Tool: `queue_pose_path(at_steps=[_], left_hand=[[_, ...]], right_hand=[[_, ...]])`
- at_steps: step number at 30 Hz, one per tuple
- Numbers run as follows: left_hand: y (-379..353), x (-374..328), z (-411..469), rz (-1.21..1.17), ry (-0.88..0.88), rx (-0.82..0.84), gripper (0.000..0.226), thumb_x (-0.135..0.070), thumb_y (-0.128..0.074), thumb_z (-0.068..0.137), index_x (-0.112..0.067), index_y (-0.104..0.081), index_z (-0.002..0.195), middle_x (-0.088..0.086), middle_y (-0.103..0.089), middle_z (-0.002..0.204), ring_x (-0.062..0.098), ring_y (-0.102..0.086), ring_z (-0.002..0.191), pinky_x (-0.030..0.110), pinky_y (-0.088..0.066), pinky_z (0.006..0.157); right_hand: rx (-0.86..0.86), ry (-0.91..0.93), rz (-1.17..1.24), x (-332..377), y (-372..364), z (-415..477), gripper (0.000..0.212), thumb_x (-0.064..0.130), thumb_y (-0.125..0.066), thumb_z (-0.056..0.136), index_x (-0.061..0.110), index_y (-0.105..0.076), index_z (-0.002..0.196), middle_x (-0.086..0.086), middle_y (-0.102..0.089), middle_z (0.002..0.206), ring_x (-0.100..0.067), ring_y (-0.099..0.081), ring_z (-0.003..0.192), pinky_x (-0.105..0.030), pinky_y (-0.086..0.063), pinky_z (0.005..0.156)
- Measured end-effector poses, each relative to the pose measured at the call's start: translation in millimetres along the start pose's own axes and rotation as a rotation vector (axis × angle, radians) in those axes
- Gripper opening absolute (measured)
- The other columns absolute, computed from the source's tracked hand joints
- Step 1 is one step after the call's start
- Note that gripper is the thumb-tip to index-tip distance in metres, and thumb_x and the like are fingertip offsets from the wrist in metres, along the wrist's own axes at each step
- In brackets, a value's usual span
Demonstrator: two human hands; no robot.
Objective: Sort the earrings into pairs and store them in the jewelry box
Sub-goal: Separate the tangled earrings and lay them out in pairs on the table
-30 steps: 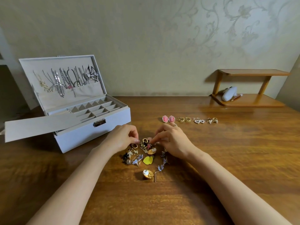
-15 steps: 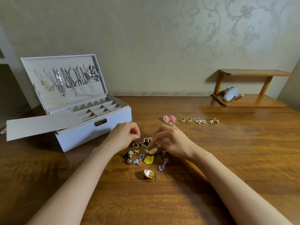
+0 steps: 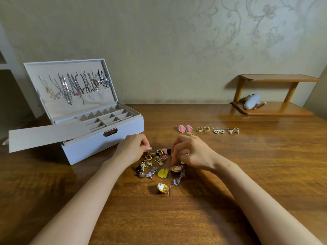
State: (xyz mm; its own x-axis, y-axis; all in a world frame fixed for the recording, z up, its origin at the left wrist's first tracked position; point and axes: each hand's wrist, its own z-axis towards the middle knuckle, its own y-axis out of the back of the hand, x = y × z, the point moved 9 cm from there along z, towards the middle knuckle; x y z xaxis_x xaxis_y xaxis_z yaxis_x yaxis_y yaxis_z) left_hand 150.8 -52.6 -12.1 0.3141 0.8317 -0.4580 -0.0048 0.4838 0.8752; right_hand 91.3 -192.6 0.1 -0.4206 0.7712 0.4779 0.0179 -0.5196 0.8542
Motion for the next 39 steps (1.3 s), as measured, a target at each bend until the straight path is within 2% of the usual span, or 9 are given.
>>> queue_pose_path(at_steps=[6,9,12,15,24,28,31,34,39], left_hand=[[2.8,-3.4,-2.3,0.011,-0.033,-0.007,0.006,-0.022,-0.063,0.086,-0.022,-0.058,0.089,-0.004,-0.056,0.094,0.009,-0.055,0.082,0.028,-0.050,0.077],[7.8,-10.2,-4.5,-0.011,-0.069,-0.016,0.006,-0.023,-0.064,0.086,-0.022,-0.058,0.089,-0.005,-0.050,0.095,0.009,-0.053,0.083,0.024,-0.043,0.074],[5.9,-16.7,-5.9,-0.028,-0.111,0.051,0.009,-0.025,-0.067,0.082,-0.025,-0.059,0.079,-0.004,-0.053,0.095,0.010,-0.053,0.084,0.029,-0.048,0.078],[1.5,-20.5,-7.1,-0.001,-0.131,0.098,0.006,-0.029,-0.068,0.081,-0.027,-0.062,0.080,-0.005,-0.052,0.097,0.010,-0.052,0.089,0.033,-0.049,0.083],[-5.4,-25.2,-10.5,-0.012,-0.144,0.196,0.015,-0.036,-0.068,0.080,-0.022,-0.067,0.086,-0.005,-0.051,0.096,0.009,-0.051,0.089,0.030,-0.047,0.083],[3.7,-25.4,-9.4,-0.057,-0.138,0.141,0.013,-0.033,-0.068,0.080,-0.021,-0.065,0.081,-0.005,-0.052,0.094,0.008,-0.050,0.086,0.026,-0.045,0.078],[21.6,-20.2,-10.4,-0.096,-0.112,0.095,0.009,-0.024,-0.070,0.080,-0.019,-0.062,0.079,-0.007,-0.056,0.088,0.006,-0.051,0.076,0.020,-0.038,0.067],[26.4,-9.0,-18.1,-0.054,-0.049,0.254,0.014,-0.025,-0.072,0.077,-0.018,-0.060,0.078,-0.006,-0.057,0.077,0.006,-0.045,0.065,0.020,-0.034,0.059],[9.3,-1.0,-36.2,0.090,0.011,0.561,0.017,-0.029,-0.074,0.076,-0.019,-0.062,0.081,-0.008,-0.055,0.077,0.005,-0.048,0.072,0.018,-0.037,0.062]], right_hand=[[0.017,-0.001,-0.118,6.4,-9.5,3.9,0.041,0.041,-0.036,0.081,0.043,-0.065,0.109,0.009,-0.050,0.112,-0.013,-0.036,0.107,-0.031,-0.029,0.092],[0.026,-0.014,-0.143,7.1,-9.4,2.4,0.039,0.035,-0.037,0.079,0.041,-0.069,0.101,0.012,-0.049,0.115,-0.010,-0.033,0.108,-0.029,-0.025,0.092],[-0.082,-0.039,-0.114,1.1,2.2,1.9,0.026,0.027,-0.050,0.082,0.036,-0.072,0.093,0.010,-0.054,0.110,-0.015,-0.039,0.110,-0.037,-0.031,0.099],[-0.158,-0.098,-0.124,-9.1,9.0,2.0,0.023,0.023,-0.055,0.086,0.032,-0.072,0.099,0.003,-0.056,0.109,-0.020,-0.043,0.112,-0.039,-0.033,0.101],[-0.108,-0.114,-0.149,-12.0,3.8,2.5,0.024,0.020,-0.056,0.089,0.030,-0.072,0.103,0.003,-0.056,0.110,-0.018,-0.043,0.109,-0.037,-0.037,0.096],[-0.154,-0.099,-0.125,-10.3,8.5,1.8,0.025,0.016,-0.055,0.087,0.028,-0.074,0.097,0.002,-0.059,0.105,-0.018,-0.046,0.103,-0.040,-0.040,0.093],[-0.171,-0.096,-0.118,-10.1,10.8,1.6,0.026,0.018,-0.052,0.091,0.031,-0.070,0.106,0.004,-0.057,0.111,-0.017,-0.044,0.105,-0.036,-0.039,0.094],[-0.086,-0.085,-0.185,-11.1,1.5,3.8,0.026,0.026,-0.051,0.094,0.034,-0.066,0.114,0.007,-0.054,0.120,-0.017,-0.038,0.112,-0.036,-0.036,0.097],[-0.109,-0.092,-0.156,-8.9,3.4,3.5,0.024,0.020,-0.055,0.091,0.033,-0.071,0.103,0.008,-0.057,0.116,-0.016,-0.040,0.112,-0.036,-0.035,0.097]])
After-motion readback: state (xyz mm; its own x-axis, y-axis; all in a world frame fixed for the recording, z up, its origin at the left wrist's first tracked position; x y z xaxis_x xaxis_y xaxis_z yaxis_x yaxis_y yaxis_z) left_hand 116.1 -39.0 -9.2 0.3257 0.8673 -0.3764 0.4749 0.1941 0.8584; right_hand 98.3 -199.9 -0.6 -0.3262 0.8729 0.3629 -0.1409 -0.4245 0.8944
